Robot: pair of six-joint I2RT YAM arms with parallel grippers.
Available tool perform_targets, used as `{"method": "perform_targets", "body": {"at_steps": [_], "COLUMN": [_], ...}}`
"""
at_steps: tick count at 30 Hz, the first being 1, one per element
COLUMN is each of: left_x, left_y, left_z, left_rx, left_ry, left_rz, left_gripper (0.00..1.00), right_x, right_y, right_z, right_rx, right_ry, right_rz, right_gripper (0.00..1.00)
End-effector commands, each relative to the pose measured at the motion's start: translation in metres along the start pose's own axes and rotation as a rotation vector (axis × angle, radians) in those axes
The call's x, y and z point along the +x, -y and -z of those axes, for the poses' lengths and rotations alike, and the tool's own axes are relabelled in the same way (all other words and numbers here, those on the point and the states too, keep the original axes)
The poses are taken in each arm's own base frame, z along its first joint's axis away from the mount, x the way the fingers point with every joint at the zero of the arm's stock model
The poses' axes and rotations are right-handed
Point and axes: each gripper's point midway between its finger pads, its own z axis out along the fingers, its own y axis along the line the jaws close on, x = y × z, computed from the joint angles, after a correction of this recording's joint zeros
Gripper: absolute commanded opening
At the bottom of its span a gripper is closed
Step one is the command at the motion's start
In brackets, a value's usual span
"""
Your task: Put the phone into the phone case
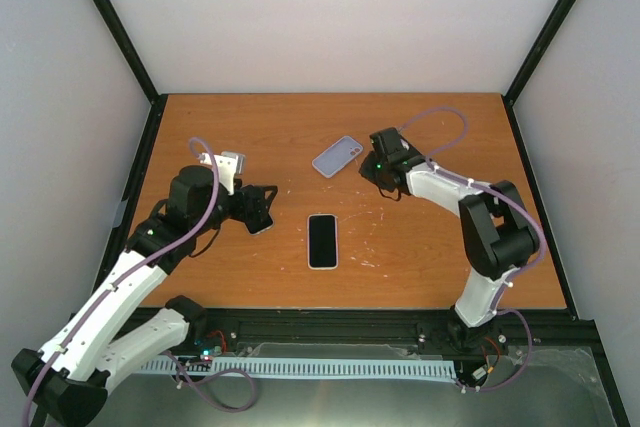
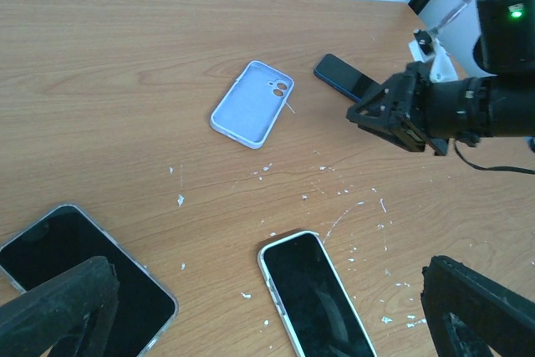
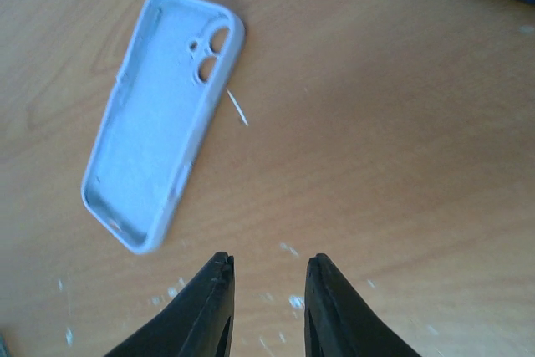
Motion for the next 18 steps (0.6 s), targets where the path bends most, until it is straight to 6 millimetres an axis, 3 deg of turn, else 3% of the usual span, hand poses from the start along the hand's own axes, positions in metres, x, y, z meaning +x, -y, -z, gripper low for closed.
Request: {"method": "perform_targets", "body": {"at_steps": [1,7,18], "left_x": [-0.009,-0.009,-0.012], "left_y": [0.001,0.003,0.007], "left_z": [0.006,0.007,0.012], "left_rx": [-0.005,0.002,0.027], "left_ry": [0.039,0.040,0.059], "left_rz": [-0.012,-0.013,-0.018], "left_gripper": [0.99,1.00,0.99], "right_x": [-0.027,-0.024,-0.012], "right_y": [-0.035,-0.046,-0.054], "right_z": [-0.018,-0.058,-0.102], "right_rx": [-0.078,-0.053,-0.012], "right_ry": [0.091,0.048,0.005], "right_rz": [-0.100,-0.125,-0.177], "right_gripper": [0.25,0.26,0.25]}}
